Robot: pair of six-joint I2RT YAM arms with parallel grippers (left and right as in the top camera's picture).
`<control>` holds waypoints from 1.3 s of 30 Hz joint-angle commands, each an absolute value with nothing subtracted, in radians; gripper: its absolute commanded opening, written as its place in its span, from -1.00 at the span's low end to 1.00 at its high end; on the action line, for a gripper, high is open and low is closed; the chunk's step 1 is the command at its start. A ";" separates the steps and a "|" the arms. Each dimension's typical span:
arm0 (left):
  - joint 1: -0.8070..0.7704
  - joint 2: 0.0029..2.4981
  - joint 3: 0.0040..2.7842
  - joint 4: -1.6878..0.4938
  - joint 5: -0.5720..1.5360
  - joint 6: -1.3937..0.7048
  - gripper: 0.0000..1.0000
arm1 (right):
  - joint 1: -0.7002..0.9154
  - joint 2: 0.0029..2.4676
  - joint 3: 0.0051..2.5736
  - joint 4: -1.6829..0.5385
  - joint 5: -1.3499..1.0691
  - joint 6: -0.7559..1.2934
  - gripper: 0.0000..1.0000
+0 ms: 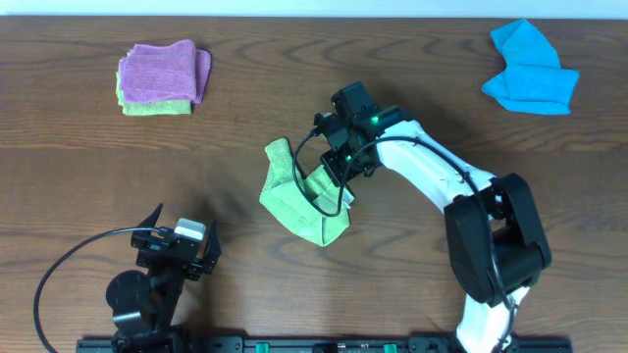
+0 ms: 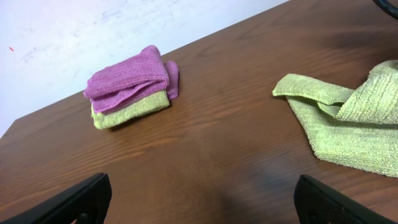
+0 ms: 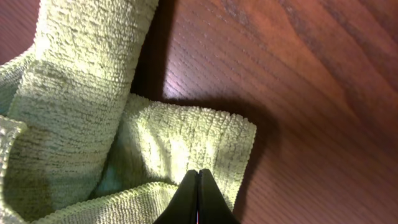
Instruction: Fold the cloth
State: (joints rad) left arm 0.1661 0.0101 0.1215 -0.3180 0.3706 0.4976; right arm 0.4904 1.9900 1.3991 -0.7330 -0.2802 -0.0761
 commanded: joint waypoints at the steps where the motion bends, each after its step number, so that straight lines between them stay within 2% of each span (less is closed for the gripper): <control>1: 0.161 0.004 0.101 -0.328 0.385 0.493 0.90 | 0.498 2.004 1.392 -0.720 -0.295 -0.068 -0.97; 30: 0.161 0.004 0.101 -0.328 0.385 0.493 0.90 | 0.527 2.151 1.391 -0.610 -0.213 -0.049 -0.98; 39: 0.161 0.004 0.101 -0.328 0.385 0.493 0.90 | 0.509 2.151 1.391 -0.571 -0.002 -0.030 -0.97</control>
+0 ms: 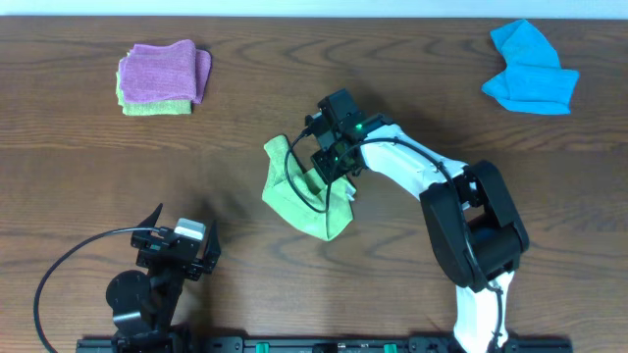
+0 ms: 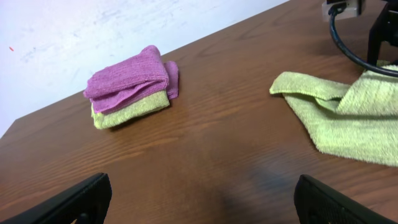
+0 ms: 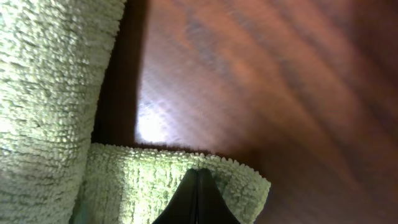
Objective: Fold the cloth
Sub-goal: 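Drag the cloth rightward, release it, and withdraw the right gripper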
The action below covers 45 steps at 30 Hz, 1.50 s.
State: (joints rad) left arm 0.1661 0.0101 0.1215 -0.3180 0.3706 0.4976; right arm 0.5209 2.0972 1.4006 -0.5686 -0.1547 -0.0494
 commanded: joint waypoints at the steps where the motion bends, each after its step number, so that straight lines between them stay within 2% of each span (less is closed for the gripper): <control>1: 0.161 0.004 0.101 -0.328 0.385 0.493 0.90 | 0.499 2.151 1.391 -0.566 0.030 -0.014 -0.97; 13: 0.161 0.004 0.101 -0.328 0.385 0.493 0.90 | 0.328 2.151 1.391 -0.517 0.190 0.147 -0.97; 24: 0.161 0.004 0.101 -0.328 0.385 0.493 0.90 | 0.230 2.151 1.417 -0.517 0.164 0.212 -0.97; 33: 0.161 0.004 0.101 -0.328 0.385 0.493 0.90 | 0.231 2.151 1.675 -0.734 0.096 0.213 -0.97; 37: 0.161 0.004 0.101 -0.328 0.385 0.493 0.90 | 0.235 2.151 1.785 -0.841 -0.010 0.200 -0.97; 45: 0.161 0.004 0.101 -0.327 0.385 0.493 0.90 | 0.262 2.143 1.832 -1.027 -0.083 0.160 -0.97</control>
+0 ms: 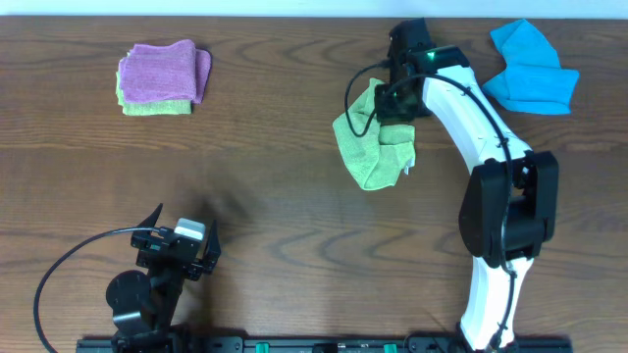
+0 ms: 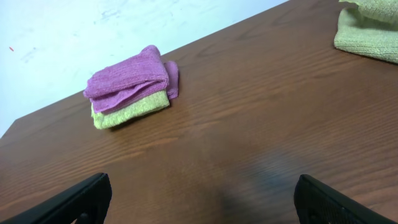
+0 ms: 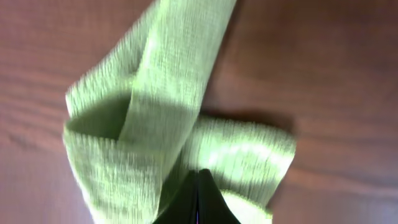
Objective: Fold the cloth
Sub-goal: 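Drag the cloth rightward, release it, and withdraw the right gripper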
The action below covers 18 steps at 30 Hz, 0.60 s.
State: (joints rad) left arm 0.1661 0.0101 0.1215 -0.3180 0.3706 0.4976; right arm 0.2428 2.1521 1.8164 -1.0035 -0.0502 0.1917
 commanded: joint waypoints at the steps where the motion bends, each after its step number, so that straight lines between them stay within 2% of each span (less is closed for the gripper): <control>1: 0.161 0.004 0.101 -0.328 0.385 0.493 0.90 | 0.268 2.138 1.832 -1.036 -0.083 0.146 -0.97; 18: 0.161 0.004 0.101 -0.327 0.386 0.493 0.90 | 0.294 1.866 1.825 -1.145 -0.022 0.133 -0.97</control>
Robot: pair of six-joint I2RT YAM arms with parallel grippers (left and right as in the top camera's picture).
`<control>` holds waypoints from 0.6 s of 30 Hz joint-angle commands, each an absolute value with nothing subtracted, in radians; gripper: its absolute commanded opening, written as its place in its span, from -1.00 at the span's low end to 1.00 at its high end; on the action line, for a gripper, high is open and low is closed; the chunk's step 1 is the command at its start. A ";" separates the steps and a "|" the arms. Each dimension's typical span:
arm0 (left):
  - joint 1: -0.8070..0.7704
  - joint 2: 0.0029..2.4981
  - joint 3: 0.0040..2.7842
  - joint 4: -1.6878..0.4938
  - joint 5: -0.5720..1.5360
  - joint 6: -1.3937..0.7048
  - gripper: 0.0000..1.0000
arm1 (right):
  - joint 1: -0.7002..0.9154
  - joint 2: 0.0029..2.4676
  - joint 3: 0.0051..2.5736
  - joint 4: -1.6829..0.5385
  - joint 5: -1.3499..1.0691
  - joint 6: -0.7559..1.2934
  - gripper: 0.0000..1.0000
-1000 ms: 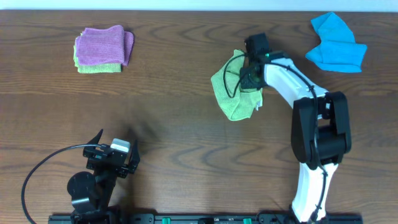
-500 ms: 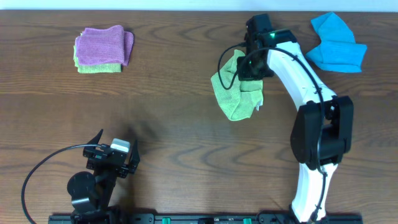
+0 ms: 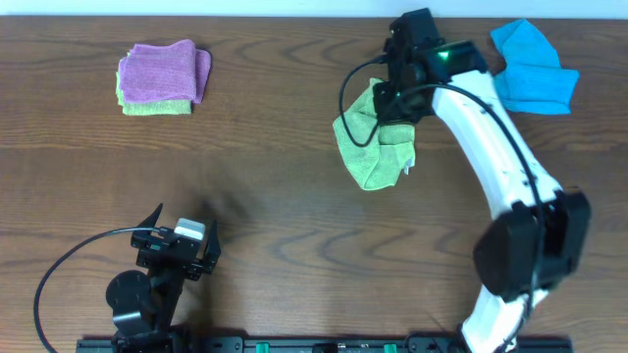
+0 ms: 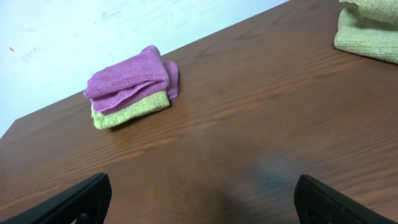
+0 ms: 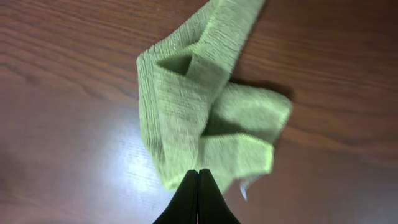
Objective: Fold the cloth
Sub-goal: 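Drag the cloth rightward, release it, and withdraw the right gripper, then raise both grippers and move them forward toward the yellow-green cloth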
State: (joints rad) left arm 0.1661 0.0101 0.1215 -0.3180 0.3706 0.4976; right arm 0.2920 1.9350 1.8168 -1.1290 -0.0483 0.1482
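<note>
The green cloth (image 3: 371, 145) is crumpled into loose folds at the table's back centre-right. It also shows at the top right corner of the left wrist view (image 4: 370, 32). My right gripper (image 3: 392, 102) is over its upper part, shut on an edge of the cloth (image 5: 205, 118), which spreads below the closed fingertips (image 5: 199, 174). A small white tag sticks out near the cloth's lower edge. My left gripper (image 4: 202, 205) is open and empty at the front left, far from the cloth.
A folded purple cloth on a folded green one (image 3: 162, 76) lies at the back left, seen too in the left wrist view (image 4: 129, 88). A crumpled blue cloth (image 3: 531, 69) lies at the back right, close to the right arm. A black cable loops by the left arm's base.
The right gripper has risen: the green cloth looks smaller and farther off in the right wrist view. The cloth stays at the same spot on the table. The left arm has not moved.
The right gripper was shut on the green cloth at the table's middle, one corner raised. Then it had shifted slightly left with it. Later both were at the back centre-right near the blue cloth, and now the gripper is higher, still shut on the cloth.
</note>
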 commanded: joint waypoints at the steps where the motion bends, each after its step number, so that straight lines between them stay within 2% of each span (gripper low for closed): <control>1: 0.161 0.004 0.101 -0.327 0.385 0.493 0.90 | 0.294 1.850 1.818 -1.149 -0.023 0.133 -0.97; 8: 0.161 0.004 0.101 -0.327 0.385 0.493 0.90 | 0.296 1.601 1.633 -1.096 0.004 0.134 -0.97; 18: 0.161 0.004 0.101 -0.324 0.385 0.493 0.90 | 0.319 1.107 1.293 -1.103 -0.016 0.169 -0.97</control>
State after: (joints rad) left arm 0.1661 0.0105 0.1215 -0.3176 0.3706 0.4976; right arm 0.3031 1.2148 1.3514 -1.1007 -0.0074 0.1501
